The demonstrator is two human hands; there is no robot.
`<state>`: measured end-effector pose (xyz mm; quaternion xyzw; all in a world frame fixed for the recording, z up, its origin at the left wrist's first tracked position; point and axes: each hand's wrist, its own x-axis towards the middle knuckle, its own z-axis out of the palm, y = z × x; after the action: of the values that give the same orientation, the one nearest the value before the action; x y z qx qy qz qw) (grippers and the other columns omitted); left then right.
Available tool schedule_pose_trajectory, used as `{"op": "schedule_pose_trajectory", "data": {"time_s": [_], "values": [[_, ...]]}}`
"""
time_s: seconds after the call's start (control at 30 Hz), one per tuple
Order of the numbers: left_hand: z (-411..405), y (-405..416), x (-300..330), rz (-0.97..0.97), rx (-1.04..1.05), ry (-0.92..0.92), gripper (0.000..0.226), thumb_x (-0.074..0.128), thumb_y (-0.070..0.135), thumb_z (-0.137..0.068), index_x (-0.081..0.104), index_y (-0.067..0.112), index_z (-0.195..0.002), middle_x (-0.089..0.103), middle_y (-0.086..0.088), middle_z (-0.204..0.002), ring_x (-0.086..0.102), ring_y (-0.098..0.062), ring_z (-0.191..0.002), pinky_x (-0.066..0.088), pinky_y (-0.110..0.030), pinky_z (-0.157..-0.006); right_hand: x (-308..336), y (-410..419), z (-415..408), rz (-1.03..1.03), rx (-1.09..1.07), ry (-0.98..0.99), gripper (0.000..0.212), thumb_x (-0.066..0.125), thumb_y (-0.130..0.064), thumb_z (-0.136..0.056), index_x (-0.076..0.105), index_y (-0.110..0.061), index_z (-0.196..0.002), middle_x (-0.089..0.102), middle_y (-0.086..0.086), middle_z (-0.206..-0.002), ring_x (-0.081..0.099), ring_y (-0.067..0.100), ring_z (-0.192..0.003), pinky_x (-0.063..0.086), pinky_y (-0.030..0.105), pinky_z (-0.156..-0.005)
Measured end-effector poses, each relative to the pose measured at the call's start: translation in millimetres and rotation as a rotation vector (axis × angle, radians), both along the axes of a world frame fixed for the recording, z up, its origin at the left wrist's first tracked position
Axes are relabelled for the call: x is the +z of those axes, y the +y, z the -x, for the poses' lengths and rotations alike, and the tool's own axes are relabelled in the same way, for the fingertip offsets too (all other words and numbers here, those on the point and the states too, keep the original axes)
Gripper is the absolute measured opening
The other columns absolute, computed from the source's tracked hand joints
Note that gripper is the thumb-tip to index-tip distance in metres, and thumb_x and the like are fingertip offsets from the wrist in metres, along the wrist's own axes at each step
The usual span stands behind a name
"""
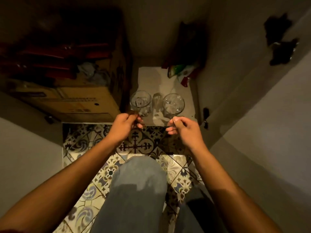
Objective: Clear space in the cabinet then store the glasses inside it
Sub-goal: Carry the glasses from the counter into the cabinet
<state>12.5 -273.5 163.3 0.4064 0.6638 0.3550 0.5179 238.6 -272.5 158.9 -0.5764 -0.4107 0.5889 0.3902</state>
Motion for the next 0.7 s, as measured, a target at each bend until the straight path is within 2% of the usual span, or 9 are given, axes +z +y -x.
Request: {"op": "schedule_pose_trajectory", "data": {"time_s": [0.1,0.23,0.27,0.33,0.43,0.6,0.67,0.7], "values": [[-0.1,-2.7,-20.8,-0.03,0.087,-0.007,0.03,0.044,0.012,-0.106,0.066,0.006,-0.085,0.068,-0.009,-0.074,0.069,-0.009,-0.057,0.054,-0.021,-0.062,-24.0,3.9,-0.6,-0.002,-0.021,0.011,0.024,0.052,-0.014,-0.104,0.068,-0.001,-0.093,0.07,0.014,-0.083,0.068,0.019,-0.067,0.059,0.024,-0.064],[-4.7,-11.4,-29.0,-0.094,0.116,0.014,0.031,0.045,0.012,-0.105,0.062,0.003,-0.082,0.063,-0.01,-0.063,0.063,-0.006,-0.047,0.046,-0.014,-0.05,-37.4,2.3,-4.0,-0.039,-0.031,0.001,0.024,0.053,-0.016,-0.103,0.069,-0.003,-0.092,0.071,0.014,-0.084,0.066,0.016,-0.062,0.057,0.025,-0.061],[-4.6,-15.8,-30.9,-0.107,0.122,0.002,0.03,0.046,0.014,-0.105,0.062,0.003,-0.083,0.063,-0.008,-0.063,0.065,-0.008,-0.051,0.047,-0.015,-0.052,-35.8,-1.0,-5.5,-0.049,-0.027,-0.002,0.024,0.053,-0.017,-0.103,0.069,-0.001,-0.094,0.071,0.013,-0.084,0.066,0.016,-0.063,0.057,0.025,-0.062],[-3.4,-23.3,-34.4,-0.135,0.119,-0.026,0.031,0.047,0.02,-0.106,0.061,0.004,-0.084,0.061,-0.003,-0.059,0.067,-0.015,-0.058,0.057,-0.025,-0.065,-28.2,-7.5,-7.6,-0.064,-0.011,-0.01,0.028,0.053,-0.019,-0.104,0.069,0.003,-0.099,0.07,0.013,-0.084,0.066,0.015,-0.065,0.056,0.024,-0.062],[-8.8,-39.9,-27.3,-0.173,0.112,-0.084,0.034,0.046,0.023,-0.107,0.06,0.003,-0.084,0.055,-0.008,-0.063,0.061,-0.019,-0.06,0.062,-0.039,-0.083,-13.4,-23.3,-15.0,-0.063,0.018,0.005,0.03,0.052,-0.02,-0.104,0.069,0.005,-0.102,0.069,0.014,-0.087,0.064,0.017,-0.067,0.055,0.024,-0.062],[-13.1,-45.7,-25.3,-0.138,0.114,-0.103,0.035,0.05,0.025,-0.105,0.062,0.007,-0.078,0.06,-0.001,-0.061,0.064,-0.02,-0.057,0.058,-0.053,-0.093,-6.3,-33.0,-25.6,-0.039,0.035,0.008,0.031,0.05,-0.02,-0.105,0.067,0.006,-0.105,0.068,0.013,-0.089,0.064,0.015,-0.067,0.056,0.023,-0.063],[-19.1,-42.3,-30.8,-0.13,0.136,-0.134,0.035,0.051,0.024,-0.105,0.061,0.008,-0.075,0.06,0.0,-0.061,0.064,-0.019,-0.055,0.058,-0.053,-0.092,-11.2,-29.9,-26.5,-0.03,0.024,0.014,0.031,0.05,-0.019,-0.105,0.067,0.007,-0.106,0.067,0.013,-0.087,0.064,0.016,-0.066,0.057,0.023,-0.062],[-23.3,-37.0,-34.0,-0.126,0.148,-0.135,0.035,0.051,0.023,-0.105,0.06,0.008,-0.075,0.058,-0.002,-0.063,0.063,-0.018,-0.054,0.059,-0.048,-0.087,-15.3,-26.6,-26.1,-0.024,0.013,0.014,0.03,0.05,-0.019,-0.105,0.067,0.006,-0.105,0.067,0.012,-0.086,0.064,0.016,-0.065,0.056,0.023,-0.061]]}}
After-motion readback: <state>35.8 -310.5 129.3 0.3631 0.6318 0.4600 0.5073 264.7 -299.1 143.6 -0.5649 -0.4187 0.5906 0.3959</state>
